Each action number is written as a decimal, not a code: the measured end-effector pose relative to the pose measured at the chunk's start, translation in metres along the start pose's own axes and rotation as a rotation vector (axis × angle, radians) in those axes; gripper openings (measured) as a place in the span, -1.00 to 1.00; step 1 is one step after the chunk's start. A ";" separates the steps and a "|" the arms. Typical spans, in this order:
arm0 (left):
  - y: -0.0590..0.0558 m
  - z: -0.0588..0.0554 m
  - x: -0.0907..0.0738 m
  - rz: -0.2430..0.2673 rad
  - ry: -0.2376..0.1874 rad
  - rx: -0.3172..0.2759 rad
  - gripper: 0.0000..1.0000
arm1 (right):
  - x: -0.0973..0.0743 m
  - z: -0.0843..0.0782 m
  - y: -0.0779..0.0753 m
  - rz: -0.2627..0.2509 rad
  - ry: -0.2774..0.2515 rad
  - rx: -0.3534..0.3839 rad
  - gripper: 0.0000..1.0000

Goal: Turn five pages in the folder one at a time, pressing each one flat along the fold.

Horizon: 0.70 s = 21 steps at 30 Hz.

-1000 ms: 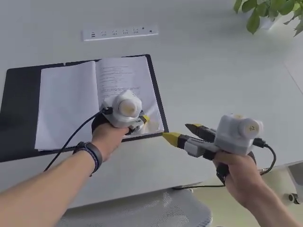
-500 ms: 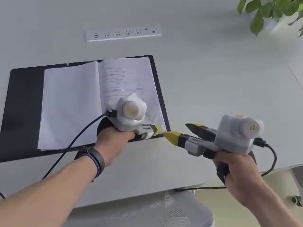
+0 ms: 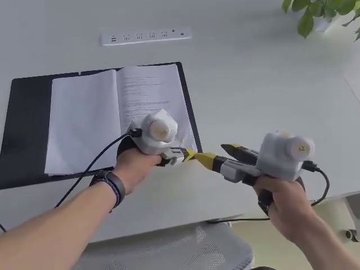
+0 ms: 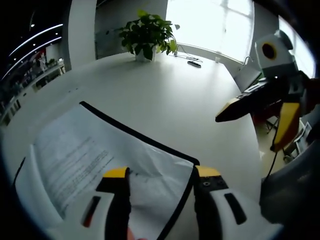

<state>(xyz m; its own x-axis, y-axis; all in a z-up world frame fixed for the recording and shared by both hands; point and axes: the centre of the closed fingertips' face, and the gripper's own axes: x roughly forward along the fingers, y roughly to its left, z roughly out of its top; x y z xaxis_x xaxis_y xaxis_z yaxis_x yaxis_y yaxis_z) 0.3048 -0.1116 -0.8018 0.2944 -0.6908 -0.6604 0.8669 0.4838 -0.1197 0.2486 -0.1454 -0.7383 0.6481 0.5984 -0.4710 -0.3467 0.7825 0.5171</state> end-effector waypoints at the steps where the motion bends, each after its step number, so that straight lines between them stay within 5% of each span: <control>1: 0.000 0.000 0.000 -0.001 -0.001 -0.004 0.00 | 0.001 0.000 0.000 0.002 0.002 -0.002 0.16; 10: 0.001 -0.001 -0.003 -0.013 -0.021 -0.048 -0.07 | 0.021 0.012 -0.002 0.068 0.000 0.027 -0.02; 21: 0.003 -0.002 -0.006 -0.004 -0.034 -0.071 -0.11 | 0.056 0.000 -0.005 0.166 0.075 0.153 -0.18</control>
<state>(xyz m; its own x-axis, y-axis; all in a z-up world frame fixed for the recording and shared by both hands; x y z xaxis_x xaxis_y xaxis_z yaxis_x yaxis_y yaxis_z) 0.3049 -0.1046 -0.7993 0.3051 -0.7102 -0.6345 0.8377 0.5170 -0.1760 0.2867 -0.1157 -0.7672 0.5369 0.7323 -0.4189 -0.3339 0.6405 0.6916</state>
